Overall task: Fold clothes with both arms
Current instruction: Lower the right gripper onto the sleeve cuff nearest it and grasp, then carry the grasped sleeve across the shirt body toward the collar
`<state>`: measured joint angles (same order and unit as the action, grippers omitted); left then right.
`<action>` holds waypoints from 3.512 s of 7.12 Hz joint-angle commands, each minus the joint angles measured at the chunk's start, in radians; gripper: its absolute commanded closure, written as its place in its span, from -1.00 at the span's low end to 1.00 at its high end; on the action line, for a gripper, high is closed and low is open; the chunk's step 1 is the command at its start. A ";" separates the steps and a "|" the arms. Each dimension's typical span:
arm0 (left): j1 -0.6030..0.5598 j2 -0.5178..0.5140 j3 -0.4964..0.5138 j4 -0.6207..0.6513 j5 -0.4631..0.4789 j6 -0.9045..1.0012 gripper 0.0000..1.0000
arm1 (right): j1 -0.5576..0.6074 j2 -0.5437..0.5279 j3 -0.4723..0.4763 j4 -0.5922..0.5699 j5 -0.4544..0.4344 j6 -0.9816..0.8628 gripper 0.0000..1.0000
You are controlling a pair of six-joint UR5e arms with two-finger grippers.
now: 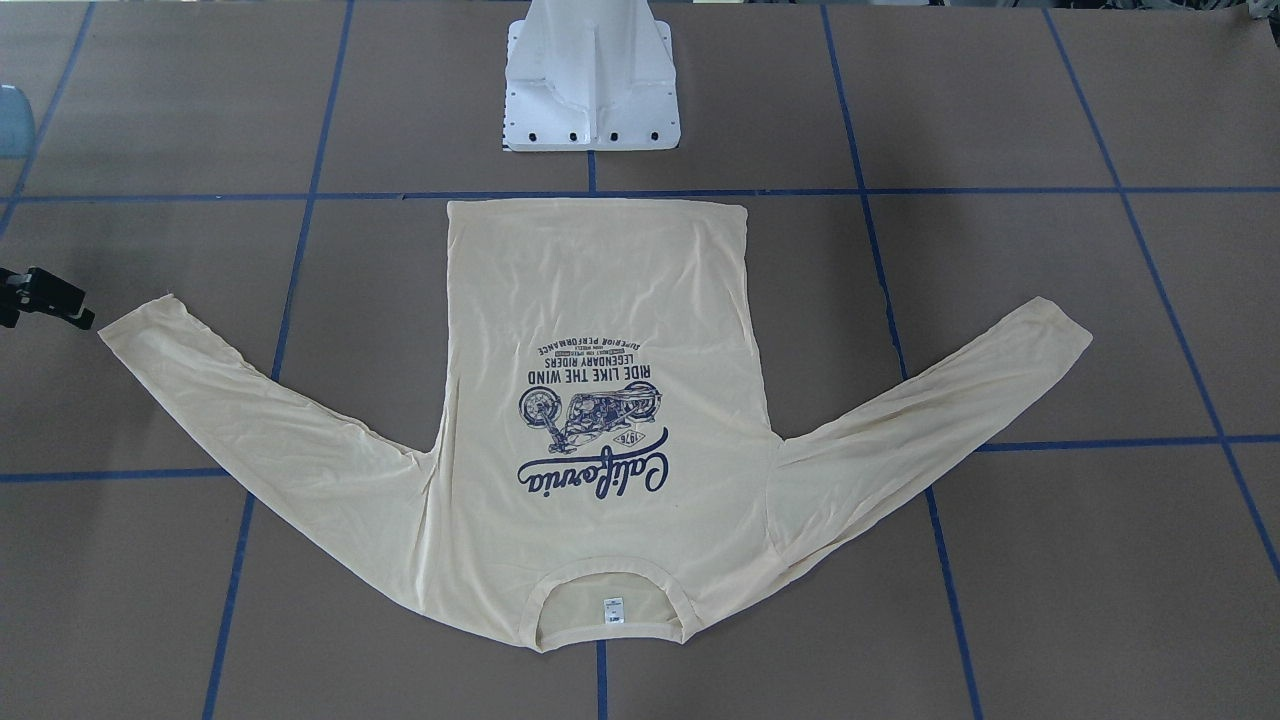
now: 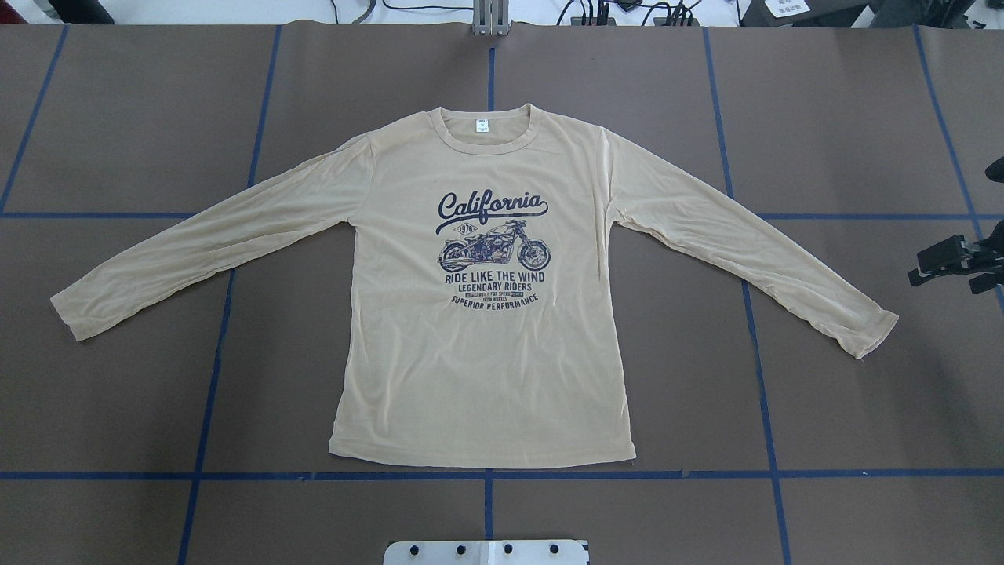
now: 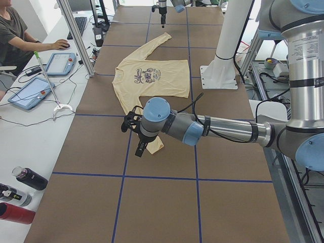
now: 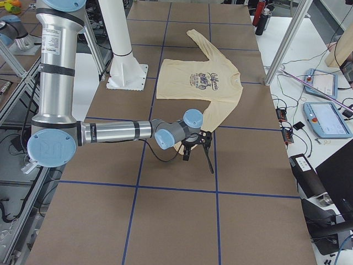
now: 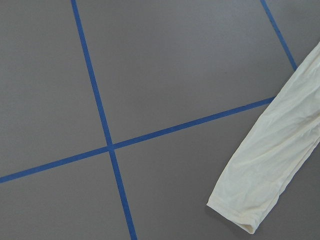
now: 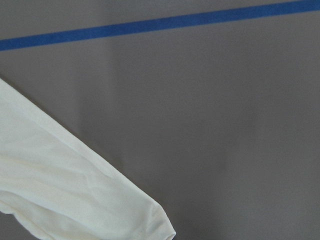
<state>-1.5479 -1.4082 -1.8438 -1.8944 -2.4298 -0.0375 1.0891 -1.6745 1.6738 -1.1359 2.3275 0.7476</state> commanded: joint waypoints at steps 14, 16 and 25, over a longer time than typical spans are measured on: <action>0.000 0.000 -0.002 -0.003 0.000 0.001 -1.00 | -0.092 0.048 0.079 0.005 -0.020 0.238 1.00; 0.000 0.000 -0.002 -0.002 0.000 0.004 -1.00 | -0.094 0.221 0.095 -0.024 -0.004 0.460 1.00; 0.000 0.002 0.003 0.001 0.000 0.010 -1.00 | -0.195 0.927 -0.264 -0.200 -0.117 0.690 1.00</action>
<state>-1.5478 -1.4067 -1.8420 -1.8931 -2.4298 -0.0288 0.8963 -0.8191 1.4744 -1.3594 2.2213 1.4361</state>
